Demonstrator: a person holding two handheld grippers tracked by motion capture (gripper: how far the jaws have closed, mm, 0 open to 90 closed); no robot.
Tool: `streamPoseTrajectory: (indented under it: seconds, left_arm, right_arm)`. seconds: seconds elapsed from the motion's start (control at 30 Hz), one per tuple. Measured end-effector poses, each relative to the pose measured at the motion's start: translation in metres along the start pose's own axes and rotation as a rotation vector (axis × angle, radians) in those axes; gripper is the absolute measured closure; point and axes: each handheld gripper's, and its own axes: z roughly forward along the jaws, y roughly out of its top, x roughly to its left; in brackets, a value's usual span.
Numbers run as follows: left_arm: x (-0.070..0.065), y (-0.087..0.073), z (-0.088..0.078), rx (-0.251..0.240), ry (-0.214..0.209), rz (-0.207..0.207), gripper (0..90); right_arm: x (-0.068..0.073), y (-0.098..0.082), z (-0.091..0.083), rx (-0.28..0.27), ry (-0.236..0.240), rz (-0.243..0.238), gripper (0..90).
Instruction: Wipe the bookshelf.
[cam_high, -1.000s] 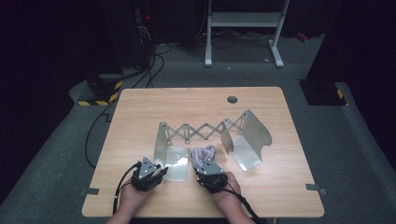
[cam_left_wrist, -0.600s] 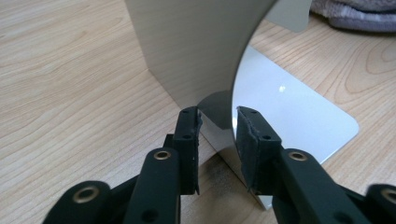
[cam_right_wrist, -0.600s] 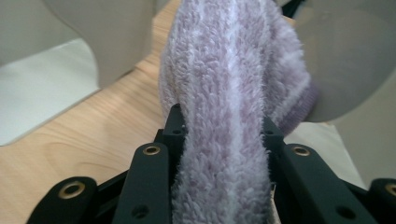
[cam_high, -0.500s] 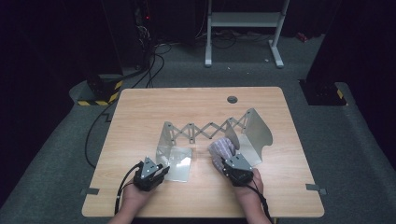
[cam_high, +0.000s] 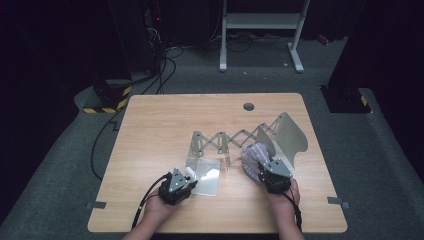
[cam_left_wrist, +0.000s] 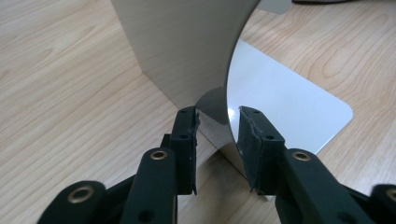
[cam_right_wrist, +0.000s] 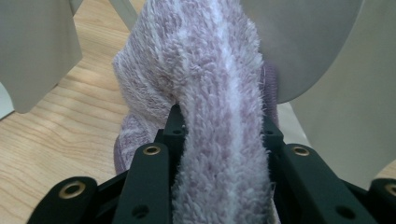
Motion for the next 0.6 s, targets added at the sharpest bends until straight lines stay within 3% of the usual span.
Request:
streamPoseTrajectory:
  seconds: [0.07, 0.2, 0.3, 0.4, 0.6]
  left_arm:
    - [-0.001, 0.0, -0.002, -0.003, 0.008, 0.014, 65.5]
    - [0.0, -0.005, -0.012, -0.031, 0.007, -0.005, 58.1]
    - [0.003, -0.01, -0.023, -0.049, 0.007, 0.006, 56.2]
    - [0.008, -0.015, -0.032, -0.066, -0.002, -0.021, 55.9]
    - [0.015, -0.019, -0.035, -0.063, 0.021, -0.058, 55.9]
  right_arm:
    - [0.002, 0.0, -0.001, -0.004, 0.009, -0.007, 66.5]
    - [0.008, 0.003, -0.007, -0.026, 0.041, -0.008, 66.4]
    - [0.014, 0.009, -0.014, -0.059, 0.061, -0.007, 66.3]
    - [0.019, 0.016, -0.023, -0.095, 0.074, -0.013, 66.3]
    - [0.028, 0.032, -0.037, -0.171, 0.101, -0.02, 66.2]
